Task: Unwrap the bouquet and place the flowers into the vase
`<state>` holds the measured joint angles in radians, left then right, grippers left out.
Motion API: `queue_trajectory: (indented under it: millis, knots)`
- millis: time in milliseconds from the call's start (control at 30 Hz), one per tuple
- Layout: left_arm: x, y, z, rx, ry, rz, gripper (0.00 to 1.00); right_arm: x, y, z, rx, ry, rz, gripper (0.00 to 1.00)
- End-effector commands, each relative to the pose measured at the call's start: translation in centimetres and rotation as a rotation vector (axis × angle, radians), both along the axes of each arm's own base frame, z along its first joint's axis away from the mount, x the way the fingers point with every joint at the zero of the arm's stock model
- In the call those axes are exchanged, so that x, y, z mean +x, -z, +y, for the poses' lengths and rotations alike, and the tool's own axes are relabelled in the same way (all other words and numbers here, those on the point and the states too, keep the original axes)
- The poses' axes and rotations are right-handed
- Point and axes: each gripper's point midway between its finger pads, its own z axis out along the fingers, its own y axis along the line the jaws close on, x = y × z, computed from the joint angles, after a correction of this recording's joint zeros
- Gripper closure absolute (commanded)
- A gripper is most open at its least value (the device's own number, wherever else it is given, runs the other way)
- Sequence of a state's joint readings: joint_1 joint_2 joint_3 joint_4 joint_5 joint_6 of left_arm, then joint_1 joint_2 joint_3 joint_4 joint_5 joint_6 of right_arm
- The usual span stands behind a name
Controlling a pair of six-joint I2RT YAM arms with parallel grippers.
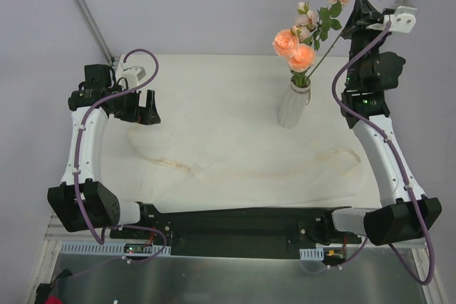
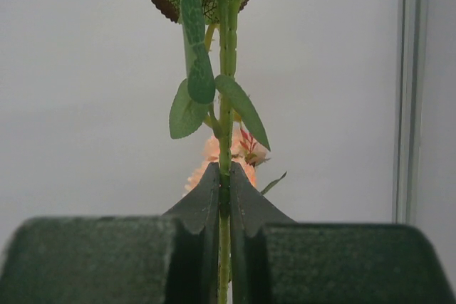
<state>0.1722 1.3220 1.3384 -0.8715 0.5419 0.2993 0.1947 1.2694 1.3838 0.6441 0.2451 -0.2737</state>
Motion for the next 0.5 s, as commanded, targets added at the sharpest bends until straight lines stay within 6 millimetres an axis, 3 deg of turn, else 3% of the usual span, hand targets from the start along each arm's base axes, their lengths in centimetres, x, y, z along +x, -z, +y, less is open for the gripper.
queue_trajectory:
  millis: [0, 200, 367, 400, 467]
  knots:
    - [0.3, -1.6, 0.1, -0.003, -0.003, -0.048, 0.04, 0.0, 0.0, 0.2, -0.023, -0.007, -0.037, 0.99]
    - [0.2, -2.1, 0.0, -0.004, -0.004, -0.058, 0.04, 0.5, 2.2, 0.6, -0.053, -0.017, 0.015, 0.99]
    - [-0.1, -2.4, 0.0, -0.005, -0.004, -0.067, 0.04, 0.9, 5.1, 2.4, -0.051, -0.086, 0.117, 0.98]
    - [-0.1, -2.4, 0.0, -0.003, -0.004, -0.069, 0.04, 0.7, 5.4, 2.6, -0.042, -0.088, 0.135, 0.85]
    - [-0.4, -2.3, -0.1, 0.0, 0.0, -0.068, 0.03, 0.6, 6.9, 3.6, -0.026, -0.103, 0.204, 0.71]
